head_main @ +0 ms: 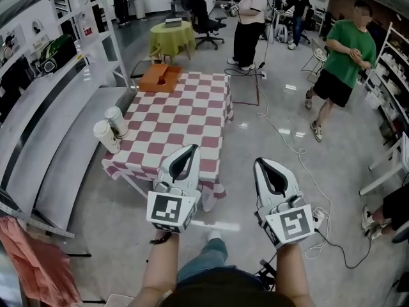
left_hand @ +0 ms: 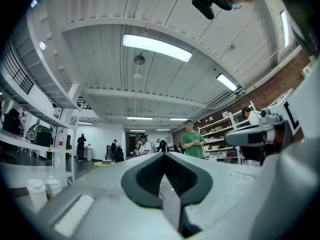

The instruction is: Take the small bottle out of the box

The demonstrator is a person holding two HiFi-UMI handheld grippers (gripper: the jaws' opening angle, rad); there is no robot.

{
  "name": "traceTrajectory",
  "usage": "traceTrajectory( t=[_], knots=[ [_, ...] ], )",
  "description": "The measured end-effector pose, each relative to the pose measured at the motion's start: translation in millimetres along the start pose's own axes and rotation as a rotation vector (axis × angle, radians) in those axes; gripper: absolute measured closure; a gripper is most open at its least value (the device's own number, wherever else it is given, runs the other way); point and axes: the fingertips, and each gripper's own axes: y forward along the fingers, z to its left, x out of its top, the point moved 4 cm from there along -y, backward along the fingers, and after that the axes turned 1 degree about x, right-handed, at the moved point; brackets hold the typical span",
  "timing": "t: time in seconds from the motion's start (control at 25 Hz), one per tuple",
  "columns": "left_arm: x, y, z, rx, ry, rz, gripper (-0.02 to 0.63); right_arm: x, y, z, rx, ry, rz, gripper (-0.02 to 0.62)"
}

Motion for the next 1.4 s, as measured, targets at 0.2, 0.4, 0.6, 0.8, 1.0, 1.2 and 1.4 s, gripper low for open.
traceTrajectory(
  t=[0.2,0.4,0.6,0.8,1.0,1.2,1.4],
  knots=[
    [-11,62,28,0.022,0.0,-0.004,0.606,-10,65,-45,0.03,0.006,-0.018,0.594],
    [-20,94,61,0.068,0.011,0.005,0.606,-20,118,-63,0.07,0.004,-0.023,0.594],
    [-34,113,91,0.133,0.006,0.028,0.606,-34,158,-78,0.108,0.022,-0.021,0.594],
    [-40,130,116,0.204,0.021,0.042,0.606,-46,199,-91,0.175,0.045,-0.03,0.594],
    [-47,158,135,0.286,0.037,0.05,0.606,-55,245,-112,0.255,0.047,-0.059,0.594],
    [-61,193,152,0.417,0.05,0.079,0.606,-71,304,-146,0.38,0.07,-0.074,0.594],
    [-71,227,173,0.56,0.035,0.101,0.606,-88,367,-176,0.514,0.087,-0.073,0.594]
  ],
)
